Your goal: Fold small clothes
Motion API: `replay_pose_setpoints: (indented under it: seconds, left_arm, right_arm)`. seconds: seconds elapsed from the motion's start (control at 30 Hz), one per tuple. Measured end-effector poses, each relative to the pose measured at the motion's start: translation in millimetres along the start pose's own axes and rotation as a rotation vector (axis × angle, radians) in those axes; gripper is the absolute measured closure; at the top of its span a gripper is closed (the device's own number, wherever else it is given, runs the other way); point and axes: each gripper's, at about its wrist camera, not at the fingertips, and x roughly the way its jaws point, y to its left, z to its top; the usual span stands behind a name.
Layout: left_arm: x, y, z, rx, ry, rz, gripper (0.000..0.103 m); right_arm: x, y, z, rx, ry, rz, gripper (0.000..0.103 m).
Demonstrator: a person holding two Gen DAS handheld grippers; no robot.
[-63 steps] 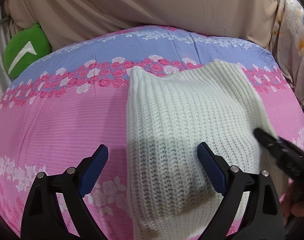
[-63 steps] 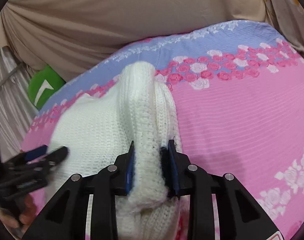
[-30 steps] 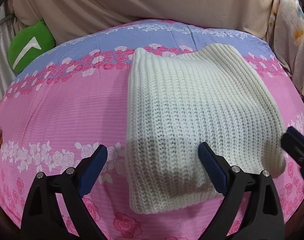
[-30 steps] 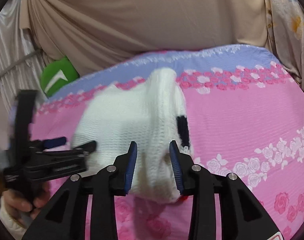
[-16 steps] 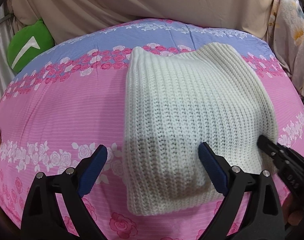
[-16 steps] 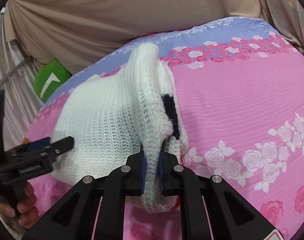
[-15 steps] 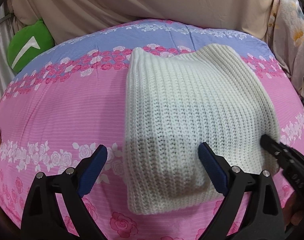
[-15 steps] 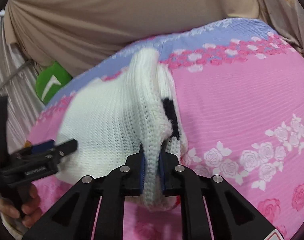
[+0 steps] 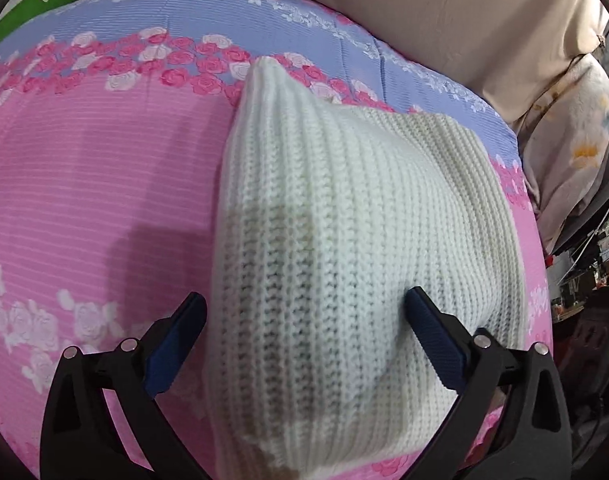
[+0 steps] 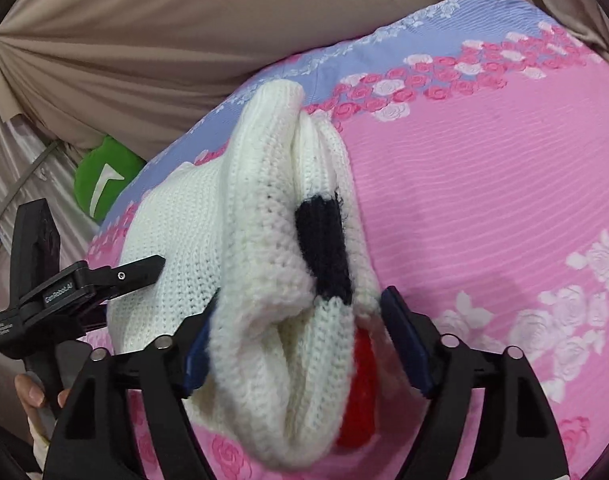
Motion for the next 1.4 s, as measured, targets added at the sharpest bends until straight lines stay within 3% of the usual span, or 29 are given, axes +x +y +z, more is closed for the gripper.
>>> replay_pose_setpoints:
  seconds: [0.3,0.4,0.47,0.57,0.63,0.8,0.93,1.07,1.13,1.17,1.23,1.33,1.4]
  left_arm:
    - [12.5,-19.5,6.4,0.059,-0.038,0.057,0.005]
    - [12.0,-22.8,6.7,0.072,-0.048,0.066,0.006]
    - [8.0,-27.6,5.5,0.094,-0.058,0.075,0.014]
    - [-4.3,-37.4,2.3,0.138,-0.082,0.1,0.034]
    - [-14.5,-43.7,-1.2,0.167,-0.103,0.117,0.05]
    - [-47.3,-59.8,-18.4,0.225,-0.115,0.058,0.059]
    - [-72.4,-70.3,-46.3,0.27,-0.107,0.007,0.059]
    - [-56.1,-70.7,-73.8,0.288,-0.034,0.032,0.056]
    - [-43.7,-61.0,-79.0,0.263,-0.002,0.054,0.039]
    - [-41.7,-54.1,-78.5,0.234,-0.003,0.044,0.035]
    - [-42.6,-46.4,-76.6,0.209,-0.007,0.025,0.025]
    - [-39.6,-46.2,-74.1,0.218,-0.003,0.016,0.023]
    - [-37.0,-48.5,-74.9,0.219,0.007,-0.002,0.024]
  right_arm:
    - [16.0,-0.3,9.9,0.007,-0.008,0.043,0.021]
    - [17.7,-0.5,11.7,0.012,-0.013,0.063,0.03]
    - [15.4,1.7,10.6,0.021,-0.013,0.094,0.047]
    - [3.7,13.4,9.3,-0.008,-0.039,0.069,0.059]
    - [-8.0,23.2,7.8,-0.033,-0.069,0.051,0.061]
    - [-52.4,43.8,-4.1,-0.066,-0.13,0.018,0.063]
    - [-90.5,41.8,-27.0,-0.056,-0.153,0.008,0.063]
    - [-89.3,24.8,-57.6,-0.002,-0.088,-0.038,0.059]
    - [-78.8,15.4,-70.0,0.019,-0.053,-0.089,0.051]
    - [-76.5,10.0,-74.2,0.035,-0.055,-0.095,0.043]
    - [-74.1,1.2,-76.6,0.081,-0.059,-0.067,0.037]
    - [-65.8,-5.4,-75.4,0.123,-0.041,-0.034,0.03]
    - [-59.9,-7.1,-75.0,0.147,-0.033,-0.009,0.032]
